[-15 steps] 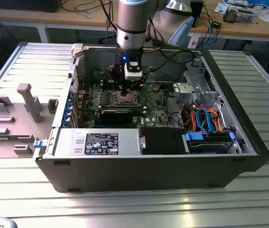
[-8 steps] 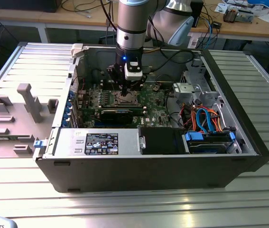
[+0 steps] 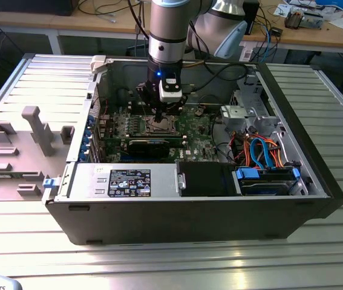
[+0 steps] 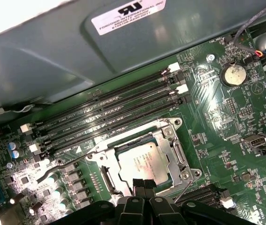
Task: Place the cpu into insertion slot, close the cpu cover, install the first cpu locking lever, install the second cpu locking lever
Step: 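Install the first cpu locking lever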
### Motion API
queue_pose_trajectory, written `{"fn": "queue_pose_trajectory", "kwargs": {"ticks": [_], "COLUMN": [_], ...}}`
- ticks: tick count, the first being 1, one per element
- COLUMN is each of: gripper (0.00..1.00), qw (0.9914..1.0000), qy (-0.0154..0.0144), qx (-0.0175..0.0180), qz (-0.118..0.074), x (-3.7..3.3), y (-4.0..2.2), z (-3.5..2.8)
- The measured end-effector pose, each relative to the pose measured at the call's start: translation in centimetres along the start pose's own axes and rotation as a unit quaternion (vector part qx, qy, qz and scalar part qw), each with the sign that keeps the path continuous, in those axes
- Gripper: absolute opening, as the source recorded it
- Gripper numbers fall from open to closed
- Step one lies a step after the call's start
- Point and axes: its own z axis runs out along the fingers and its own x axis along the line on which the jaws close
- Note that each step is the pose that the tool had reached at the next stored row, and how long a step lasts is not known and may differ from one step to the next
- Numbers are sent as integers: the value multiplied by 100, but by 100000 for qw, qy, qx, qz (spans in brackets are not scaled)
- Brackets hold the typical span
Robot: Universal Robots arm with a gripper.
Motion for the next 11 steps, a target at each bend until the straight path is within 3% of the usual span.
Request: {"fn": "queue_pose_trajectory", "kwargs": {"ticks": [11], "gripper": [11], "qw": [99998], "qy": [-45], "qx": [20], "qz": [-688], "x": [0], "y": [0], "z": [0]}}
